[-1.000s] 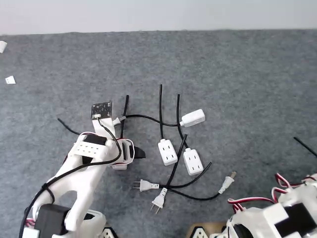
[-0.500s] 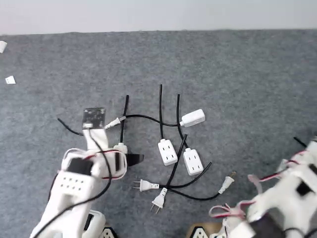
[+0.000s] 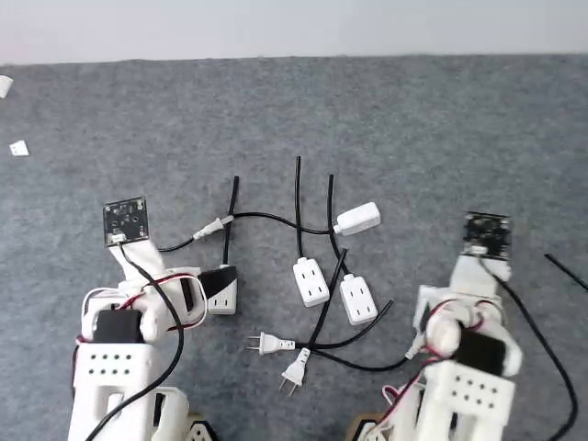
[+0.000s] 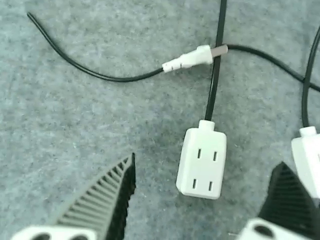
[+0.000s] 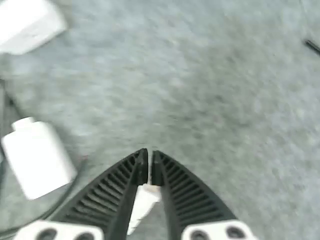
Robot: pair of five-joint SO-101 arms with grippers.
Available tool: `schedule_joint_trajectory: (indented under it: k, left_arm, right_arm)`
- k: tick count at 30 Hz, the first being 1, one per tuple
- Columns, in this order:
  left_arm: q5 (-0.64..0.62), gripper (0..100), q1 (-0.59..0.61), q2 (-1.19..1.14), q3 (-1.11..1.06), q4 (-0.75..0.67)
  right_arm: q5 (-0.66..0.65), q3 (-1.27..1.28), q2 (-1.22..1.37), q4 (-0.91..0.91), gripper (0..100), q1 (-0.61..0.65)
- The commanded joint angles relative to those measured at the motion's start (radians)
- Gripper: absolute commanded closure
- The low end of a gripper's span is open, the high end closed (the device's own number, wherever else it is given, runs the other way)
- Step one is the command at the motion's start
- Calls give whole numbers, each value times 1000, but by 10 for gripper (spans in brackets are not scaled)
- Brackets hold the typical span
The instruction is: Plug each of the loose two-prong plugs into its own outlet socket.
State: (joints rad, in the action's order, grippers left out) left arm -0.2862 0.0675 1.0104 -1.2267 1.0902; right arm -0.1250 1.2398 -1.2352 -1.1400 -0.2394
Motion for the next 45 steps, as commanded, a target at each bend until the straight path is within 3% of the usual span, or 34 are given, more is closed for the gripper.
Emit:
schedule_joint_trajectory:
  k: [1, 7, 16, 22, 31, 37, 45]
  left_arm:
    - [6, 610, 9, -34, 2, -28]
    - [6, 610, 11, -109, 2, -44]
    - [9, 610, 107, -221, -53, -247]
    - [8, 610, 106, -236, -48, -258]
    - [8, 610, 106, -241, -42, -258]
    - [8, 610, 106, -241, -42, -258]
    - [8, 610, 106, -241, -41, -258]
  right_arm:
    - [18, -6, -15, -27, 872, 117]
    - [89, -114, 268, 27, 935, 286]
    - [333, -431, 757, -44, 872, 424]
    - [431, -491, 802, -38, 872, 624]
    - [433, -434, 811, 54, 876, 834]
    - [428, -367, 812, 113, 876, 843]
    - [400, -333, 812, 120, 872, 745]
